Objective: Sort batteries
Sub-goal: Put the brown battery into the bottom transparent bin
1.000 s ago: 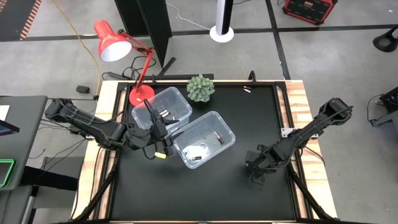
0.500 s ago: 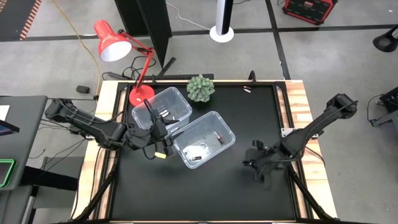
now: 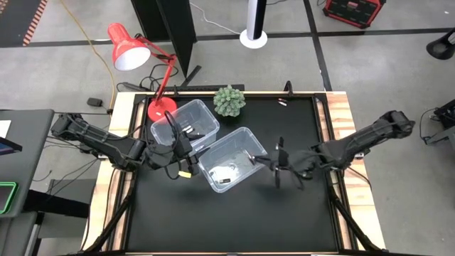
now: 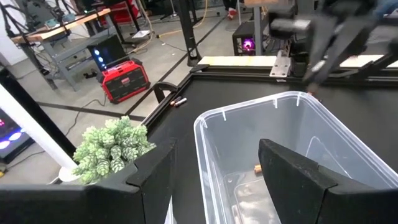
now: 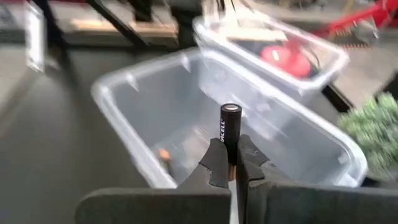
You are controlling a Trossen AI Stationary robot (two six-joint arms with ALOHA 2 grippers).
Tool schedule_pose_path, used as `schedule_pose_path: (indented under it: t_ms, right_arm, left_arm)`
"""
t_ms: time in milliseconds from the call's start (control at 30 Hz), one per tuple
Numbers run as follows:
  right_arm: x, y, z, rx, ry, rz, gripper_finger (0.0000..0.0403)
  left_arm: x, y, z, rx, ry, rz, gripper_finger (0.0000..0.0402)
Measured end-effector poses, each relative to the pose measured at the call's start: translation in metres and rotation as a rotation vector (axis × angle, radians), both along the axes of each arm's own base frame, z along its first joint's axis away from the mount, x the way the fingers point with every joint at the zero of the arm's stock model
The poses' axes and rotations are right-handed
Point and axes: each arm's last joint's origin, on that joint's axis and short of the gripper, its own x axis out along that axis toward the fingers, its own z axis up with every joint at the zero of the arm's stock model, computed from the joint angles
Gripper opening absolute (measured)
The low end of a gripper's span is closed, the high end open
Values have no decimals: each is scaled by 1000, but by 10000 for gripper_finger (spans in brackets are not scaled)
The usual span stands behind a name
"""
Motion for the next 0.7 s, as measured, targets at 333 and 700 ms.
schedule_pose_path:
  t_ms: [333,700]
  right_arm:
    - [24,-22,-27,29,96,-100,70]
    - [-9,-23,4,-31,24,-153,226]
  left_arm:
    - [0,0,0,-1,1,1,219]
    - [0,2,-1,-2,4,11,219]
